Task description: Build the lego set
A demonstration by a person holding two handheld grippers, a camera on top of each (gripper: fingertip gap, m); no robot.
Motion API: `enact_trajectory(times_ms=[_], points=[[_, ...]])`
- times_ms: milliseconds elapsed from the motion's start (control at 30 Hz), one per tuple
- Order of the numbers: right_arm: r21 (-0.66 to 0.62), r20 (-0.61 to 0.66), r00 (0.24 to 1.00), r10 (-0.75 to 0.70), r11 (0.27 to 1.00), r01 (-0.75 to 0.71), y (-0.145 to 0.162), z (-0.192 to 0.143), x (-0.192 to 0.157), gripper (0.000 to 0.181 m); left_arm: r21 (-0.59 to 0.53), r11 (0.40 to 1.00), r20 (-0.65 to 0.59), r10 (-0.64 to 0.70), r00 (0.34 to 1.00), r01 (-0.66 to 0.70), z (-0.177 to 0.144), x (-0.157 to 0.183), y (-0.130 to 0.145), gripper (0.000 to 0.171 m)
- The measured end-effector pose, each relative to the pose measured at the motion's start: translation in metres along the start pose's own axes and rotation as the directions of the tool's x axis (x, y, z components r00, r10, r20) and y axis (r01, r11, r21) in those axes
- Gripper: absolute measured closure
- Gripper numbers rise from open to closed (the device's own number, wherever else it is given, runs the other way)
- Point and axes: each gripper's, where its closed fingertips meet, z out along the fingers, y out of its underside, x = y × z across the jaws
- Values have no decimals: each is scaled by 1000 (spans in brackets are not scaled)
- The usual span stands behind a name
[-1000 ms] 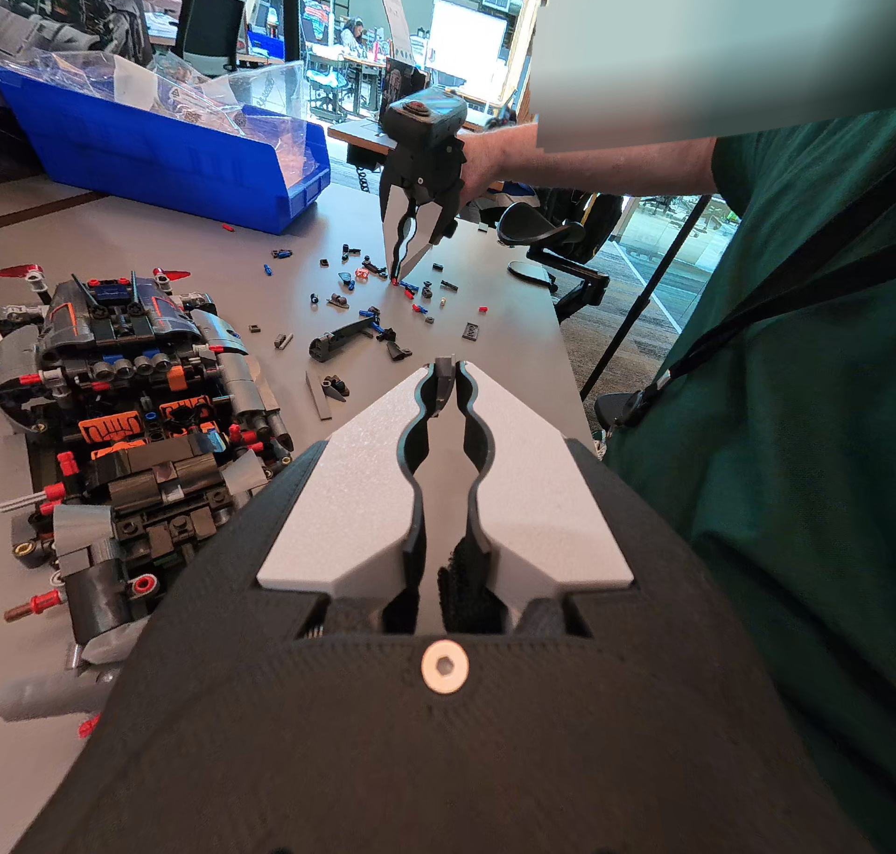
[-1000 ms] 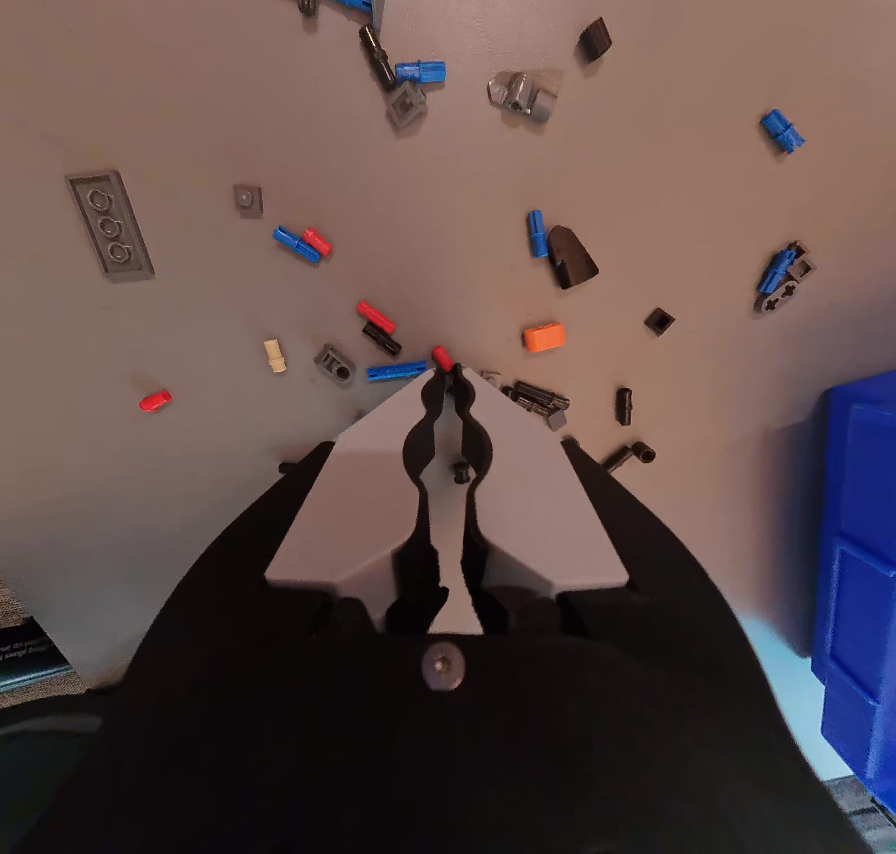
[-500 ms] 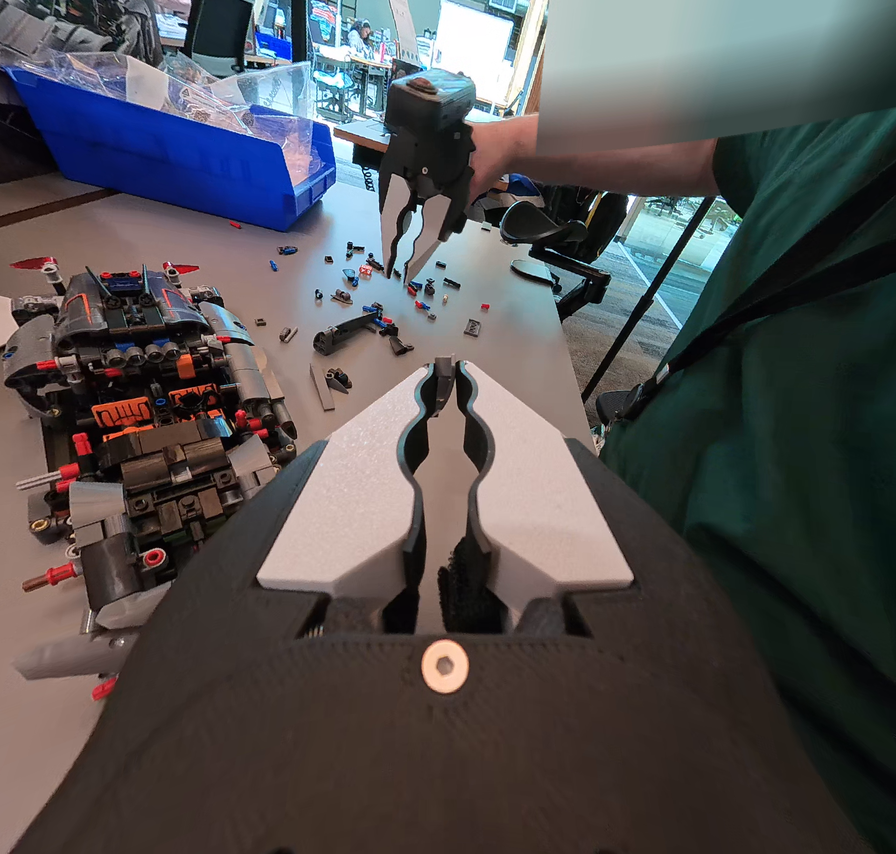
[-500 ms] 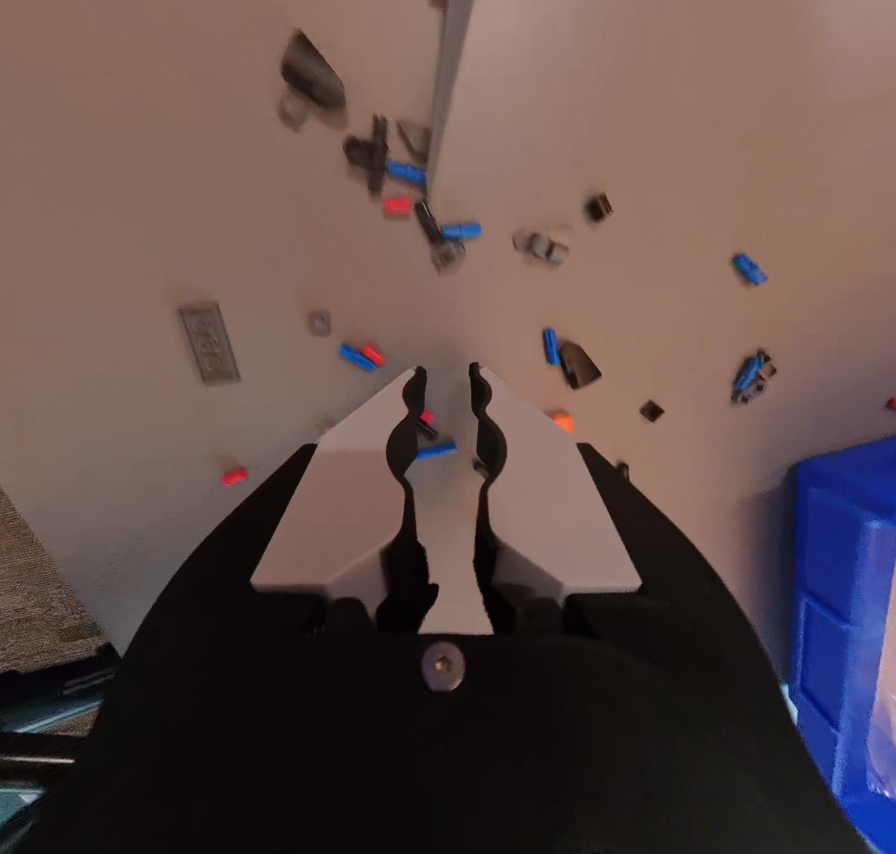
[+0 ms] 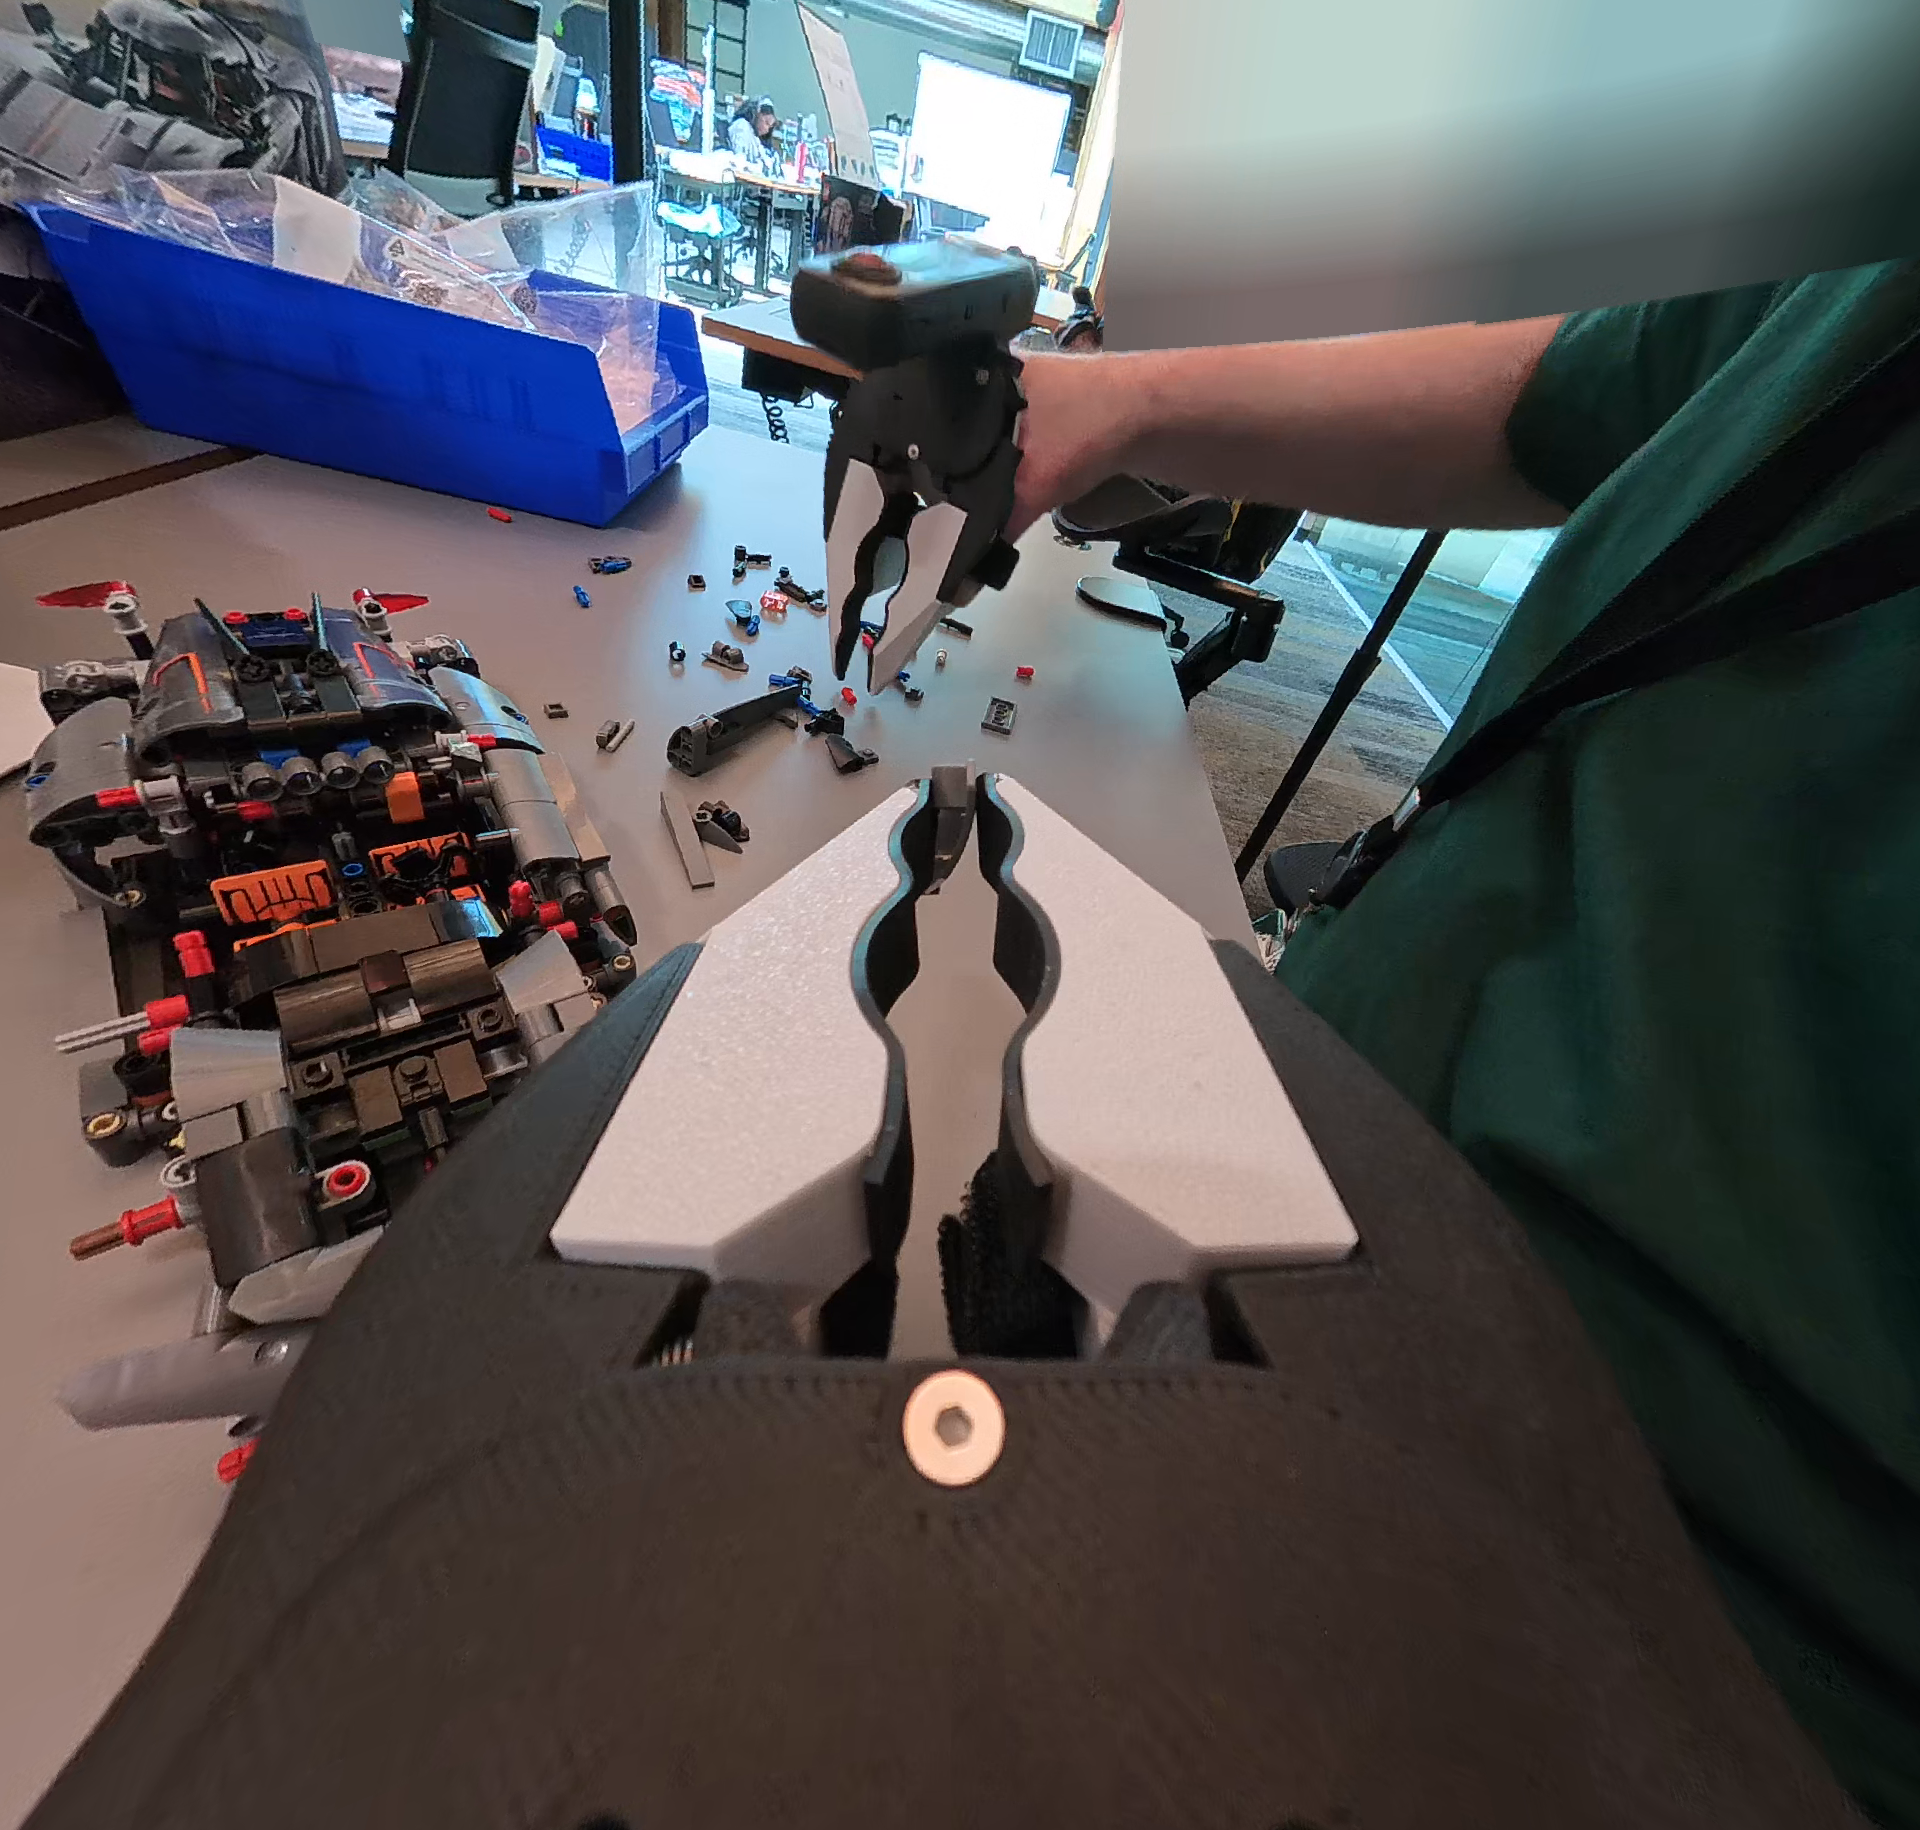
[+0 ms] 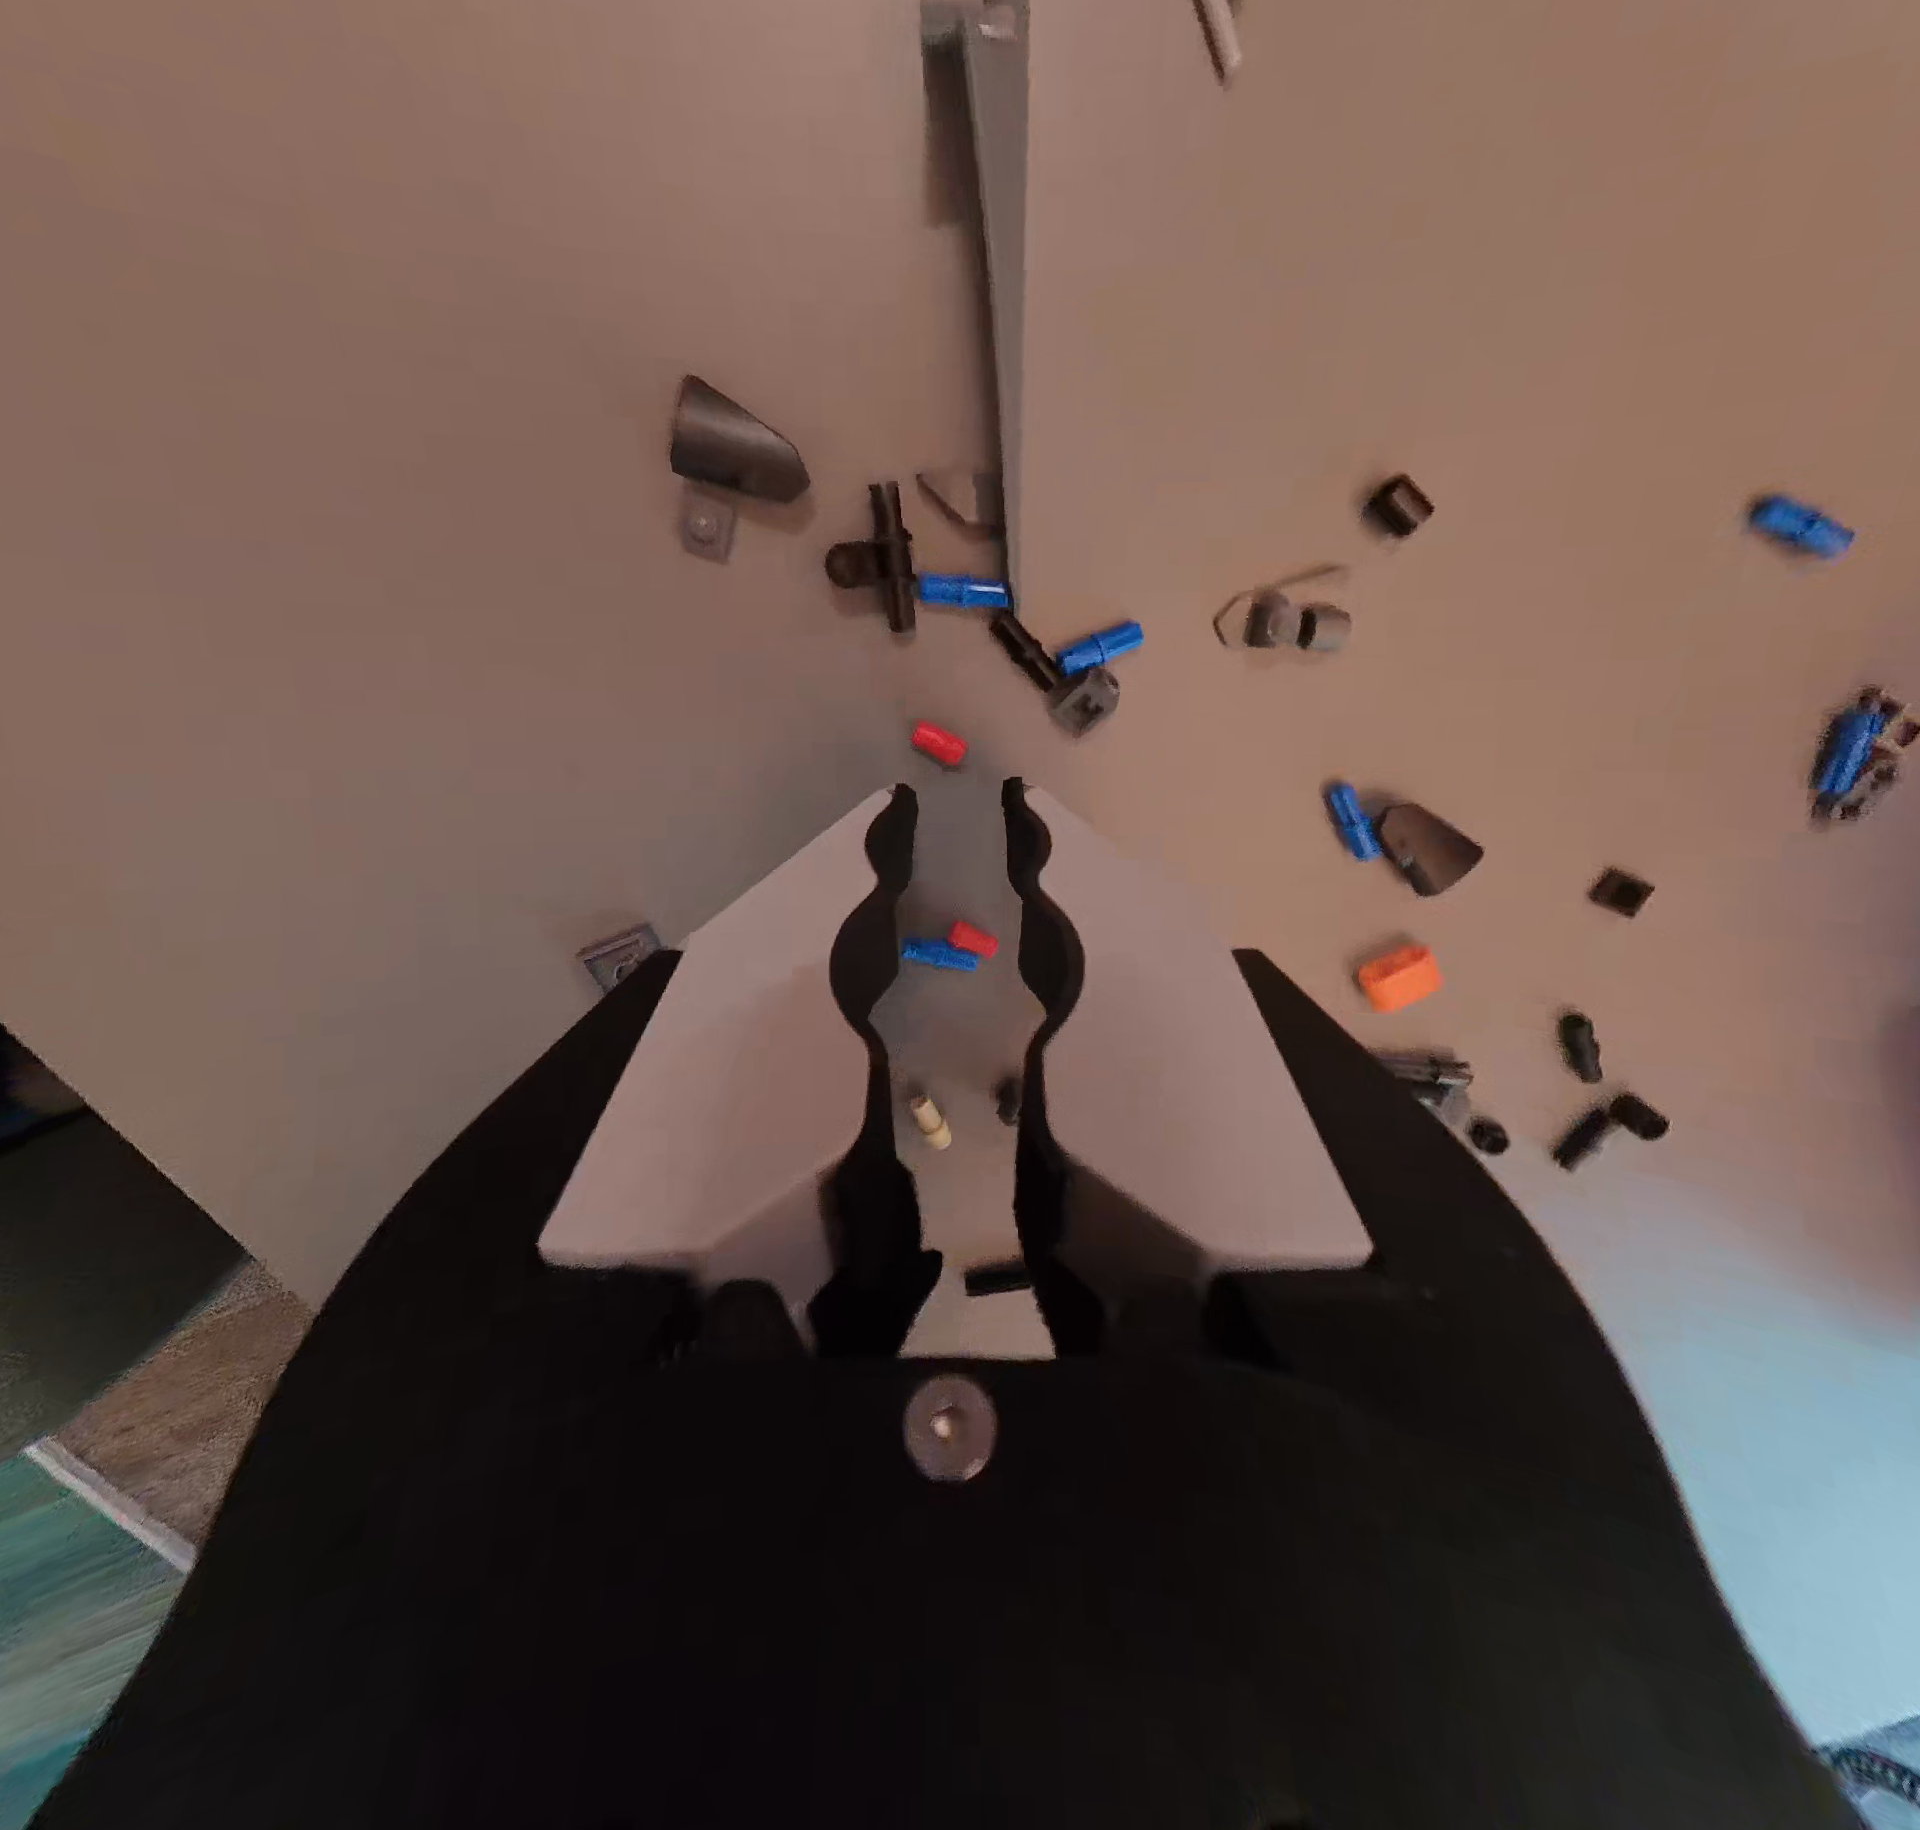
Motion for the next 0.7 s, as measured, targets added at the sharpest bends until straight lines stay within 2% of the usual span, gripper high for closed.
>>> enact_trajectory(times_ms=[267,500,600,700], points=[[54,-3,993,116,992,-116,-2,2,-11,169,13,1000,-9,-7,1000,7,-8,-2,3,166],[104,-47,992,118,988,-113,-11,1,-9,166,26,1000,-11,-4,1000,4,-10,-3,1,166],[137,-95,973,210,971,-196,-7,-7,-3,162,35,999,-8,-5,1000,5,-11,-4,0,166],[175,-65,951,304,941,-289,-6,-10,-10,165,43,999,-10,-8,1000,9,-12,-6,0,166]])
